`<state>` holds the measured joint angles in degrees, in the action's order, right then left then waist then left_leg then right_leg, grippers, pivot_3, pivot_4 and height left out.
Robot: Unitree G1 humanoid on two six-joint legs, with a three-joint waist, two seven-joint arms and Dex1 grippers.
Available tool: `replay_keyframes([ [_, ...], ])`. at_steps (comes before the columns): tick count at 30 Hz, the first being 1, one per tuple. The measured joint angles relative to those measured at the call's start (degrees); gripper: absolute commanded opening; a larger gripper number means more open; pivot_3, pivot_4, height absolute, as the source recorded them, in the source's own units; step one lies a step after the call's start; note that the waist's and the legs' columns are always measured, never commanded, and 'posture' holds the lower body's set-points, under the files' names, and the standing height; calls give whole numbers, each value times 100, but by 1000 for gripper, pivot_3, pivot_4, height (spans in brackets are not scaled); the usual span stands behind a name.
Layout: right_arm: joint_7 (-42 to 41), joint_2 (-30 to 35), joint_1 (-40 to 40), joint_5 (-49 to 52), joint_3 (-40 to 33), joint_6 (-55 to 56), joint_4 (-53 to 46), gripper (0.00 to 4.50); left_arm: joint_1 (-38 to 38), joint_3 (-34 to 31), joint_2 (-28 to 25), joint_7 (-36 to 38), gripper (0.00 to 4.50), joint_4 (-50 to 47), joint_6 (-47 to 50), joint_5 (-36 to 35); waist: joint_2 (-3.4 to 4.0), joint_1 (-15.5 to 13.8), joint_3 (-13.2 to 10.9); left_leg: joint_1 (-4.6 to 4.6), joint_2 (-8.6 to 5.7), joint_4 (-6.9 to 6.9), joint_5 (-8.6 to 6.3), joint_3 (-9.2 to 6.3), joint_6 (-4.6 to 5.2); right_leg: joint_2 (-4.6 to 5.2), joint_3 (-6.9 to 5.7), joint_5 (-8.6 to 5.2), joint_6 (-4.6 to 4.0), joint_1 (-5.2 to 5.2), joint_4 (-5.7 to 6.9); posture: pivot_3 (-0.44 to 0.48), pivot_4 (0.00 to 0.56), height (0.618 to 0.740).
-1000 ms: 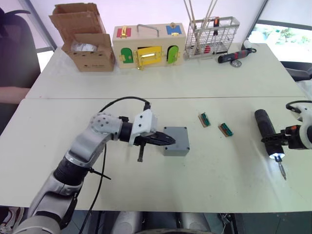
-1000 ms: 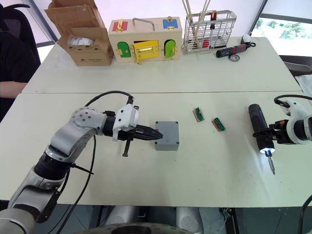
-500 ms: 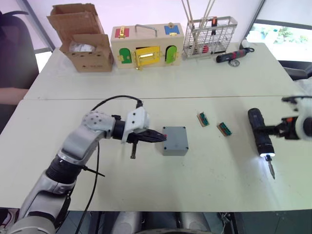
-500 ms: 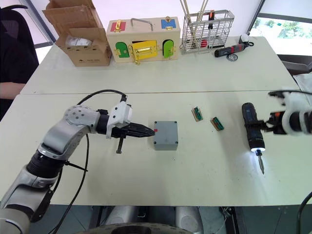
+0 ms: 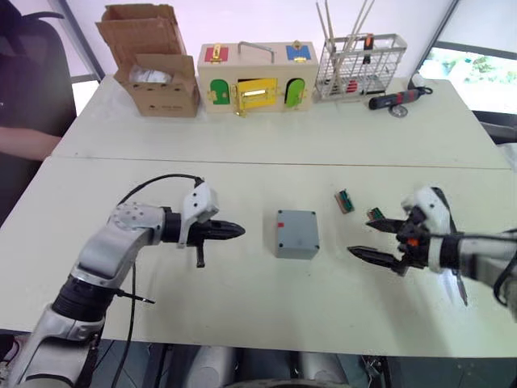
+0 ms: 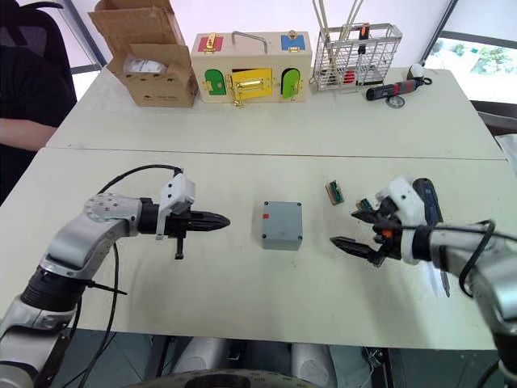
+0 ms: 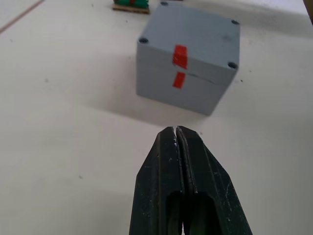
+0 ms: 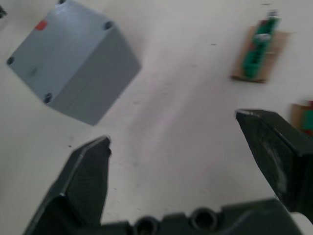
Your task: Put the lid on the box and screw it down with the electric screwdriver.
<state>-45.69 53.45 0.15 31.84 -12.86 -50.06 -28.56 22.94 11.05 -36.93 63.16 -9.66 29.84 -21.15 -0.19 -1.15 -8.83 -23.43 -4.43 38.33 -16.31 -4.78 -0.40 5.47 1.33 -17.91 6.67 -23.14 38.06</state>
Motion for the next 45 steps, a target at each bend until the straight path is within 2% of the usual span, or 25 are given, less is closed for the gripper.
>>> replay_keyframes([
  [6, 478, -527, 123, -419, 575, 423, -199, 1769, 70, 551, 282, -173, 0, 224, -420, 584, -2, 53, 2, 16, 6, -7, 7, -2, -12, -11, 0, 0, 0, 6, 4, 0, 150, 740],
  [10, 612, -703, 54, -470, 1096, 395, -491, 1769, 373, 752, 611, -138, 0, 634, -677, 722, -2, 41, 2, 12, 6, -8, 7, -3, -13, -12, -3, 0, 0, 3, 3, 0, 150, 740],
  [18, 754, -1003, -140, -396, 1564, 68, -630, 1769, 861, 909, 1072, -14, 0, 1463, -1228, 994, -2, 46, 2, 12, 6, -7, 8, -4, -13, -23, -8, 0, 0, 3, 4, 0, 150, 740],
  [28, 858, -1370, -223, 107, 1821, -578, -1088, 1769, 1573, 989, 1663, 43, 0, 2949, -2303, 1488, -3, 48, 1, 12, 6, -6, 8, -5, -13, -26, -9, 0, 0, 2, 4, 0, 150, 740],
  [31, 897, -1293, -215, 132, 1808, -644, -1223, 1769, 1620, 1014, 1722, 46, 0, 3184, -2521, 1599, -3, 48, 1, 12, 6, -6, 8, -5, -13, -27, -9, 0, 0, 2, 4, 0, 150, 740],
  [35, 820, -740, -108, 86, 1387, -616, -1216, 1769, 1613, 991, 1492, 121, 0, 3263, -2633, 1693, -4, 48, 1, 11, 5, -6, 8, -4, -13, -28, -8, 0, 0, 2, 5, 0, 150, 740],
  [39, 570, -169, -122, -155, 1012, -267, -844, 1769, 1420, 805, 999, 293, 0, 2796, -2376, 1671, -4, 67, 1, 12, 10, -8, 8, -5, -13, -34, -8, 0, 0, 0, 6, 0, 150, 740],
  [45, 226, -108, -578, -662, 1380, 512, 34, 1769, 633, 767, 344, 764, 0, 1259, -1408, 1290, -3, 93, 1, 12, 12, -9, 8, -3, -13, -32, -5, 0, 0, -1, 6, 0, 150, 740],
])
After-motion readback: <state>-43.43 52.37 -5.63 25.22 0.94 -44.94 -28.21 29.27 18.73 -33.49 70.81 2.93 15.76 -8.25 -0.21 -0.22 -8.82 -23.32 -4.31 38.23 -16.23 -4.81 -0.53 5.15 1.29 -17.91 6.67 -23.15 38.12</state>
